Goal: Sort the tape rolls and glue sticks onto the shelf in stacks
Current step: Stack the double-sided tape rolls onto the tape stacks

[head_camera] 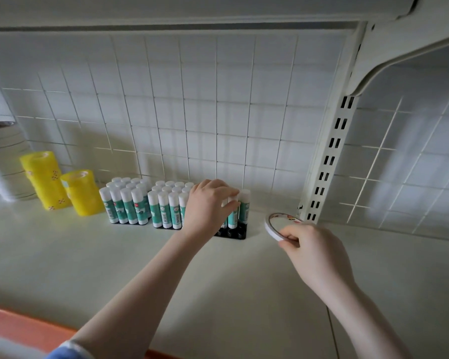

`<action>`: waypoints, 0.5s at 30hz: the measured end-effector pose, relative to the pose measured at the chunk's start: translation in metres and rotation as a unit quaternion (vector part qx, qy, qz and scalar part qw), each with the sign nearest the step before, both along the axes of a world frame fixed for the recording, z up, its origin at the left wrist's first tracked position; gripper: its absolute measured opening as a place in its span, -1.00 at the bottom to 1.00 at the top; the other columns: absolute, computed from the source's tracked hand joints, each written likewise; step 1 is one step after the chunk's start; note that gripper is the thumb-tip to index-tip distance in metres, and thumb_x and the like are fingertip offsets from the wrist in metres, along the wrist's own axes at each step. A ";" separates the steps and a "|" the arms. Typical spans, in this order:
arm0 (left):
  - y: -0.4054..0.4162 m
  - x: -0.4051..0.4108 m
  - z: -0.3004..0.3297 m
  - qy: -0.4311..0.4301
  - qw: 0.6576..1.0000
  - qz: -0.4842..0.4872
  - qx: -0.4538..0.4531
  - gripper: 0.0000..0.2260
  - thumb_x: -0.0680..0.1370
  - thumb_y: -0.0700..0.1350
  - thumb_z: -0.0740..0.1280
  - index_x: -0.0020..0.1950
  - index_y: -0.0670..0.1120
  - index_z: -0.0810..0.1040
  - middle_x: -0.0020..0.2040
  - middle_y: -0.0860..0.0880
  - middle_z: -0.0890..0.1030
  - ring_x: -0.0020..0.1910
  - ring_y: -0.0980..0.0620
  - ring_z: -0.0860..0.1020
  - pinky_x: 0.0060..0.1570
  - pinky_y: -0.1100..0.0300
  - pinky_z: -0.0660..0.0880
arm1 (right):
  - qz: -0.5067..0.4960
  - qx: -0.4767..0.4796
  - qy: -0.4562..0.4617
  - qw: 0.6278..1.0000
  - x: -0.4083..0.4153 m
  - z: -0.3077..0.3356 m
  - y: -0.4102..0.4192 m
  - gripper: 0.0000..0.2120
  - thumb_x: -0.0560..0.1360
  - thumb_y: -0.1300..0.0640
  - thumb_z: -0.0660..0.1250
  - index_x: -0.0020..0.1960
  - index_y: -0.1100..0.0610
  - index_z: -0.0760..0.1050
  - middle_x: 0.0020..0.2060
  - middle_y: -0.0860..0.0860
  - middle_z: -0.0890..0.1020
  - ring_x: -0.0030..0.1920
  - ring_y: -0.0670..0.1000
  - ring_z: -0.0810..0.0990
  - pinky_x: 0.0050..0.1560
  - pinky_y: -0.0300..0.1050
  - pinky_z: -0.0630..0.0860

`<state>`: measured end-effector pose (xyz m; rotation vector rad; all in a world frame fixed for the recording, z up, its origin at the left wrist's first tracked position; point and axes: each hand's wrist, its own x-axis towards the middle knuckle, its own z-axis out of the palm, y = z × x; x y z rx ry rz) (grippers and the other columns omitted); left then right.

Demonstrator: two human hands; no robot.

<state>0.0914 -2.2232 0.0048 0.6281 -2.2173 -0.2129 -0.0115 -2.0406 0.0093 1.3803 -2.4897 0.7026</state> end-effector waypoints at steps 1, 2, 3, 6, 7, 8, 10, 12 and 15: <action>0.000 0.000 -0.001 0.007 1.000 -0.002 -0.012 -0.86 0.38 -0.11 0.41 -0.09 -0.06 0.68 -0.16 0.00 0.64 -0.16 -0.12 0.55 -0.12 0.06 0.43 | -0.002 0.001 -0.005 1.000 0.000 0.000 0.000 -0.88 0.47 0.10 0.31 -0.18 0.13 0.55 -0.30 0.03 0.59 -0.20 0.07 0.53 -0.27 -0.13 0.42; 0.000 0.000 -0.002 0.009 1.000 -0.003 -0.026 -0.86 0.40 -0.09 0.37 -0.11 -0.07 0.68 -0.17 0.00 0.64 -0.19 -0.13 0.55 -0.17 0.06 0.46 | -0.003 0.002 -0.009 1.000 0.001 0.000 0.000 -0.88 0.47 0.10 0.31 -0.18 0.13 0.55 -0.31 0.02 0.59 -0.22 0.07 0.52 -0.27 -0.13 0.42; -0.001 0.000 -0.003 0.007 0.999 -0.003 -0.046 -0.83 0.42 -0.06 0.33 -0.13 -0.07 0.68 -0.18 0.00 0.64 -0.20 -0.13 0.55 -0.21 0.06 0.48 | -0.005 0.002 -0.011 1.000 0.001 0.000 0.000 -0.88 0.47 0.10 0.31 -0.18 0.13 0.55 -0.32 0.02 0.58 -0.24 0.07 0.52 -0.27 -0.13 0.42; -0.003 -0.002 -0.007 -0.009 0.996 -0.012 -0.090 -0.73 0.47 -0.03 0.21 -0.13 -0.10 0.68 -0.14 0.00 0.66 -0.17 -0.11 0.58 -0.21 0.07 0.53 | -0.011 0.002 -0.014 1.000 0.000 -0.001 0.001 -0.89 0.47 0.10 0.31 -0.18 0.12 0.55 -0.33 0.02 0.57 -0.25 0.06 0.50 -0.28 -0.13 0.40; -0.003 -0.002 -0.008 -0.011 0.996 -0.016 -0.089 -0.73 0.48 -0.03 0.21 -0.11 -0.11 0.68 -0.12 0.01 0.67 -0.13 -0.10 0.60 -0.17 0.07 0.54 | -0.012 0.003 -0.018 1.000 0.001 -0.001 0.001 -0.89 0.48 0.10 0.31 -0.18 0.11 0.55 -0.33 0.01 0.57 -0.24 0.05 0.50 -0.28 -0.13 0.39; -0.003 -0.002 -0.009 -0.011 0.996 -0.019 -0.087 -0.73 0.48 -0.04 0.21 -0.09 -0.11 0.68 -0.10 0.01 0.68 -0.10 -0.08 0.61 -0.13 0.07 0.54 | -0.012 0.002 -0.022 1.000 0.001 -0.002 0.001 -0.89 0.48 0.10 0.31 -0.18 0.11 0.55 -0.33 0.01 0.57 -0.24 0.04 0.48 -0.27 -0.13 0.39; -0.003 -0.002 -0.011 -0.014 0.996 -0.017 -0.086 -0.73 0.49 -0.04 0.21 -0.08 -0.12 0.68 -0.08 0.02 0.68 -0.03 -0.06 0.62 -0.06 0.08 0.53 | -0.008 -0.001 -0.029 1.000 0.002 -0.004 0.002 -0.89 0.48 0.11 0.31 -0.19 0.11 0.55 -0.33 0.01 0.56 -0.24 0.03 0.48 -0.27 -0.13 0.38; -0.002 -0.002 -0.011 -0.028 0.996 -0.010 -0.087 -0.72 0.49 -0.05 0.20 -0.07 -0.11 0.68 -0.08 0.03 0.68 0.01 -0.07 0.62 -0.03 0.08 0.52 | -0.004 0.003 -0.030 1.000 0.003 -0.005 0.002 -0.89 0.48 0.10 0.31 -0.18 0.10 0.55 -0.33 0.00 0.56 -0.23 0.05 0.49 -0.26 -0.13 0.38; 0.000 -0.001 -0.009 -0.044 0.995 -0.007 -0.085 -0.72 0.49 -0.04 0.19 -0.07 -0.09 0.68 -0.07 0.04 0.69 0.02 -0.08 0.62 -0.01 0.10 0.50 | 0.002 -0.006 -0.027 1.000 0.004 -0.002 0.004 -0.90 0.48 0.10 0.32 -0.19 0.08 0.56 -0.35 0.00 0.56 -0.25 0.05 0.49 -0.27 -0.13 0.39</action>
